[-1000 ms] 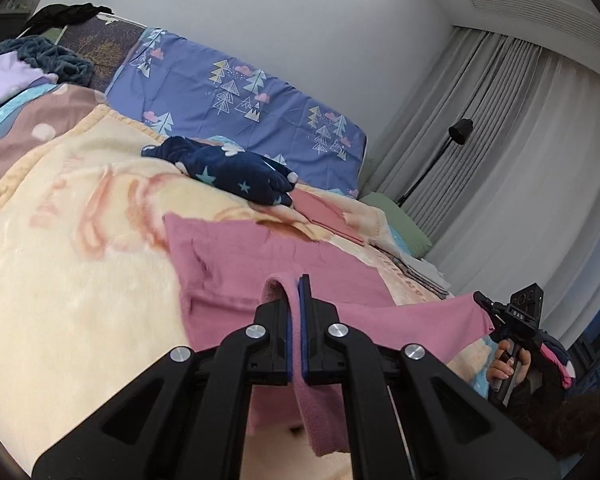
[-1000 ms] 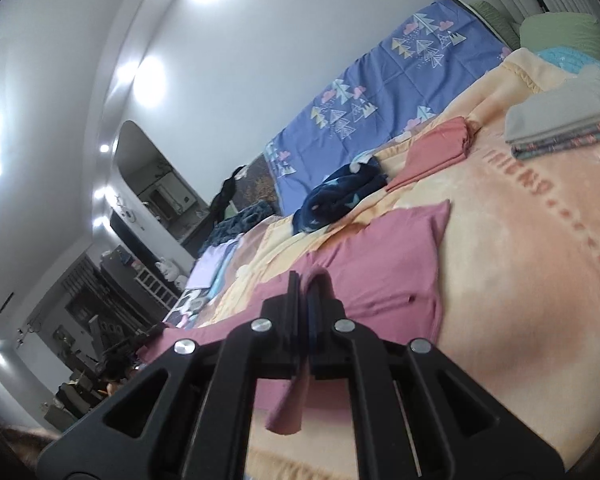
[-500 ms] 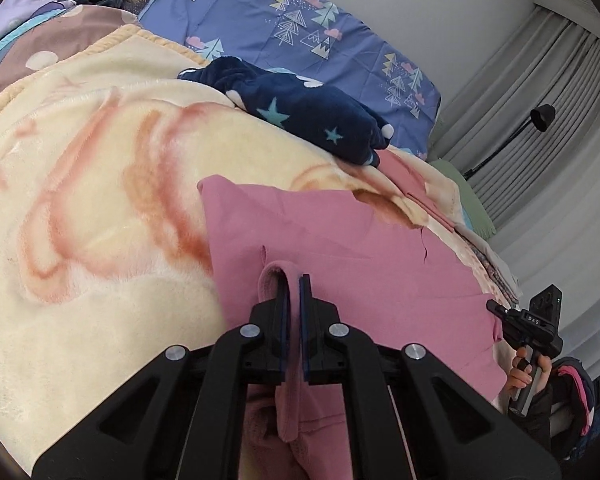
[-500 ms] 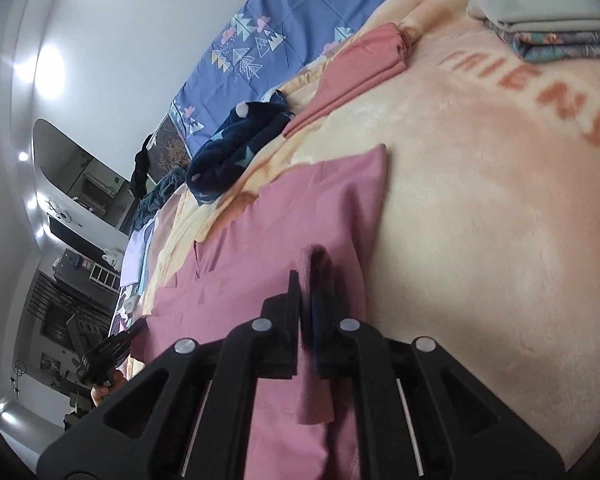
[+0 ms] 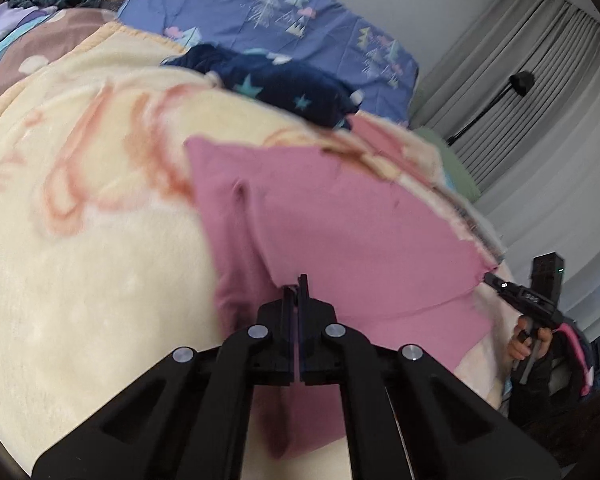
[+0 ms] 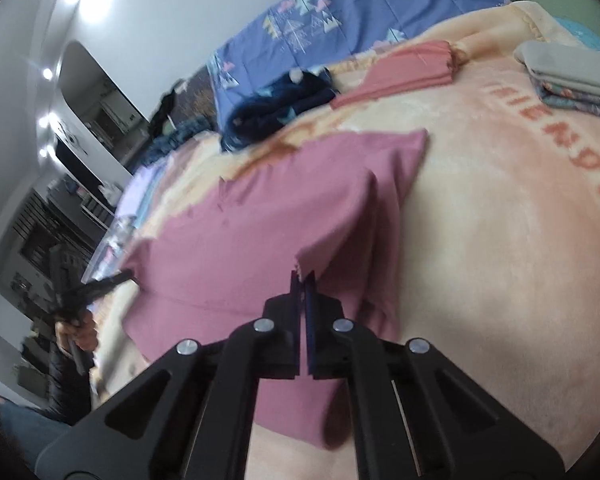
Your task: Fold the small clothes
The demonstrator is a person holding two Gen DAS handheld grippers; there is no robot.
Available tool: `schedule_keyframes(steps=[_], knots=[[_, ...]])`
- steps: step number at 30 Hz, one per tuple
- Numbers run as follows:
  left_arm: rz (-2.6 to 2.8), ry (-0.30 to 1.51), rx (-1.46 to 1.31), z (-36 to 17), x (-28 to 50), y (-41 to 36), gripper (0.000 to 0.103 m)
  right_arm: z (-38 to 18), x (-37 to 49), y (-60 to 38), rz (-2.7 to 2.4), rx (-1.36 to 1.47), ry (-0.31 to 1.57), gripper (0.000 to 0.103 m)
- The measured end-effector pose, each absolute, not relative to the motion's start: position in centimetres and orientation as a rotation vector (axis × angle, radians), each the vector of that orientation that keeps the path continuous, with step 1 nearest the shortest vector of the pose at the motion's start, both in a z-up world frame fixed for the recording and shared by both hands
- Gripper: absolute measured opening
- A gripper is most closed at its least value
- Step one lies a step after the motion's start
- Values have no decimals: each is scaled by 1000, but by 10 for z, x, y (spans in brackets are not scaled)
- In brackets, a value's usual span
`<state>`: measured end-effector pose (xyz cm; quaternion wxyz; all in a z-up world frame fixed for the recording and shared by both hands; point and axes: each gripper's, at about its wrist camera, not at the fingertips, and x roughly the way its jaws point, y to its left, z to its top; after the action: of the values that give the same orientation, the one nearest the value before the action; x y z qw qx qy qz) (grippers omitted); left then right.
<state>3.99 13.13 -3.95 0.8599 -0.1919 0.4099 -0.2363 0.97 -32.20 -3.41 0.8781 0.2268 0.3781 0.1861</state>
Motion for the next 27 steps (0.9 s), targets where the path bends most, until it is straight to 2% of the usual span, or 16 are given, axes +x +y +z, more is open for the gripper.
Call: schedule_keyframes(steps=[5, 7, 9, 10, 14, 18, 20, 21, 22, 23, 24, 27], knots=[[-456, 720, -429, 14, 103, 123, 0, 5, 79, -344, 329, 588, 666, 1], [-333, 700, -432, 14, 136, 125, 4, 6, 109, -354, 258, 625, 654, 7], [-264, 742, -458, 3, 158, 131, 49, -3, 133, -361, 212, 672, 705, 31], [-251, 750, -471, -1, 160, 133, 54, -6, 136, -362, 205, 677, 717, 32], [-262, 784, -360, -20, 161, 131, 60, -22, 140, -358, 204, 585, 771, 32], [-258, 895, -359, -49, 176, 133, 60, -46, 158, -352, 186, 561, 855, 32], [-257, 909, -327, -55, 181, 128, 56, -53, 167, -347, 173, 533, 878, 32], [-250, 913, -305, -58, 183, 126, 43, -55, 170, -345, 163, 525, 887, 32], [-247, 921, -294, -59, 185, 125, 34, -57, 173, -344, 158, 524, 898, 33], [-246, 933, -291, -61, 188, 125, 19, -59, 175, -343, 153, 527, 906, 33], [-244, 939, -293, -63, 189, 126, 12, -59, 176, -344, 139, 526, 909, 32], [-255, 925, -316, -61, 187, 133, 12, -55, 171, -348, 95, 515, 894, 39]])
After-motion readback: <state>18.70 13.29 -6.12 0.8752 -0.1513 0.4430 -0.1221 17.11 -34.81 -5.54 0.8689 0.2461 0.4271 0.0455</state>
